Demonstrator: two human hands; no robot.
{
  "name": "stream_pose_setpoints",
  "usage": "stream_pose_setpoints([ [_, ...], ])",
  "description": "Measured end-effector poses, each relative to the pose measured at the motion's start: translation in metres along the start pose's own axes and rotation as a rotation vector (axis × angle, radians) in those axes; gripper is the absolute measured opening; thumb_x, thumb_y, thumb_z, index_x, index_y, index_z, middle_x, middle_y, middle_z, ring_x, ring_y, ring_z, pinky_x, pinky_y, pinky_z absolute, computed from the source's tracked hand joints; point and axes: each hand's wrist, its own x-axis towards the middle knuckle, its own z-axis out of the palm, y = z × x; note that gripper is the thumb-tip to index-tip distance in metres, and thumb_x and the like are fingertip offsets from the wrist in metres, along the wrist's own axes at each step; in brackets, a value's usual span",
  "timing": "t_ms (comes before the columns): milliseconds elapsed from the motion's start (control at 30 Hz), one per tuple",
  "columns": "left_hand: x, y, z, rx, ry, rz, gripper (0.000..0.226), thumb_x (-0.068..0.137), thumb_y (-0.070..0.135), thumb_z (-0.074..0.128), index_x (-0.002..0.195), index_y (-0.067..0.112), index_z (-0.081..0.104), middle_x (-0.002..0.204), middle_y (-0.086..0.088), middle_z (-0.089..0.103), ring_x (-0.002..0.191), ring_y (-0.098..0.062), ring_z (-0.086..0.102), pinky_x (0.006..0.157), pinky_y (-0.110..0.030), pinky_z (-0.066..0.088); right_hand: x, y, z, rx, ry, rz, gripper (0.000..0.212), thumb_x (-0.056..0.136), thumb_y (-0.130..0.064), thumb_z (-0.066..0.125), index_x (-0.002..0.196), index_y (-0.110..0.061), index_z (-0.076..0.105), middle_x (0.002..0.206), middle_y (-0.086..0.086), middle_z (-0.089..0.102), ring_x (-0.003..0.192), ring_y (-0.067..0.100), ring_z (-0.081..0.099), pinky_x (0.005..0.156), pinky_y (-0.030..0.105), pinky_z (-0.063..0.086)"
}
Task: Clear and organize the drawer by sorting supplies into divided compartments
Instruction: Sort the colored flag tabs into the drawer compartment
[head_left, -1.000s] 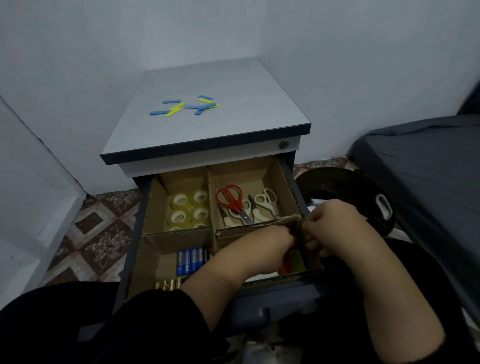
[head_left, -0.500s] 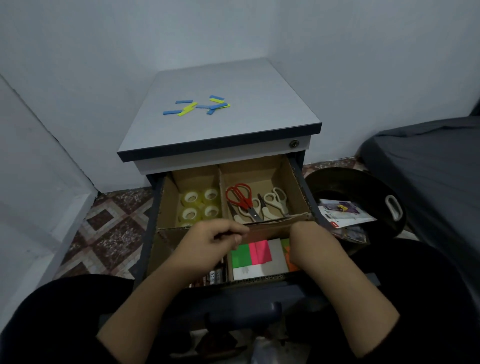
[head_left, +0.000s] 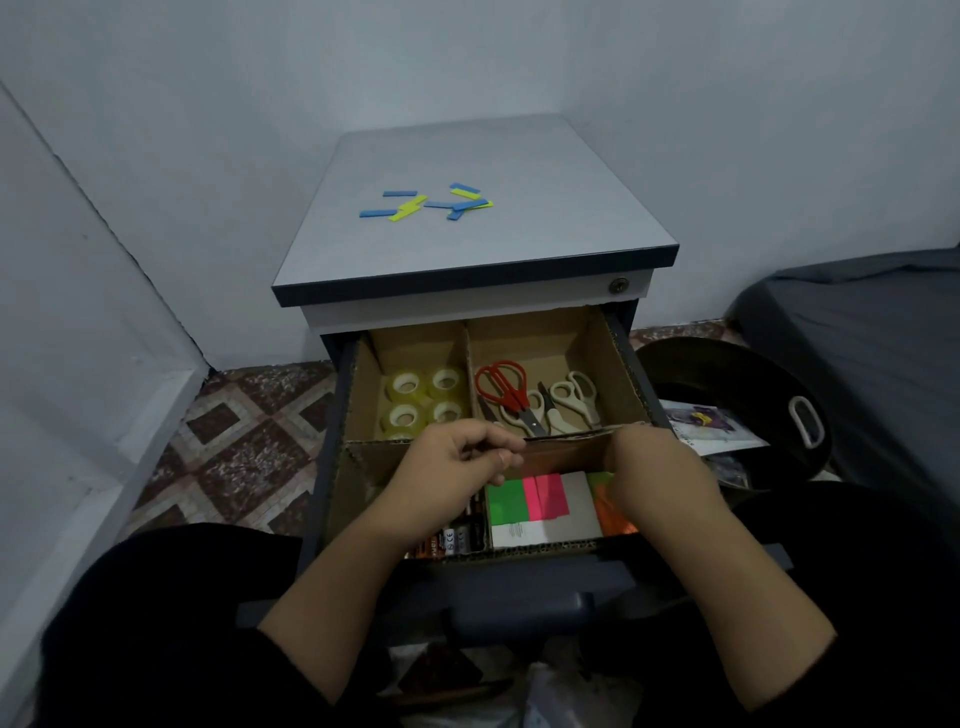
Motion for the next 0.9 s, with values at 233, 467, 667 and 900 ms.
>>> stream_pose_setpoints([
  [233,0.004,-0.004,0.001,0.012,-0.007,0.006,0.020,0.090,0.000,0.059,0.090,0.017,0.071,0.094,0.000,0.072,0.091,-0.023,0.068,0.074,-0.022,0.055,-0.001,-0.005,0.007,-0.014,-0.114,0.005,0.014,0.090,-0.009,0.050,0.098,-0.011,0.062,0.106,0.007,0.062,0.102,0.026,0.061,0.070,0.029,0.040],
  [467,0.004,-0.004,0.001,0.006,-0.022,0.013,0.018,0.090,-0.002,0.057,0.094,0.011,0.069,0.094,0.002,0.070,0.081,-0.002,0.067,0.070,-0.016,0.052,-0.005,-0.006,0.001,-0.035,-0.100,0.004,0.015,0.093,-0.010,0.047,0.101,-0.012,0.060,0.106,0.007,0.061,0.103,0.025,0.061,0.070,0.028,0.039],
  [667,0.005,-0.006,0.001,0.000,-0.021,0.015,0.018,0.090,-0.003,0.057,0.095,0.010,0.069,0.094,0.001,0.070,0.084,-0.003,0.068,0.071,-0.016,0.052,0.005,-0.004,-0.007,0.082,-0.193,0.017,0.026,0.088,-0.006,0.054,0.110,-0.012,0.066,0.105,0.009,0.061,0.096,0.024,0.061,0.076,0.029,0.050],
  [900,0.004,-0.005,0.001,0.008,-0.023,0.020,0.017,0.091,-0.003,0.057,0.098,0.006,0.069,0.094,-0.001,0.071,0.078,0.002,0.066,0.068,-0.013,0.051,0.012,-0.001,0.004,0.143,-0.193,-0.056,0.034,0.086,-0.008,0.058,0.115,-0.024,0.066,0.114,0.004,0.062,0.096,0.020,0.061,0.077,0.027,0.053],
])
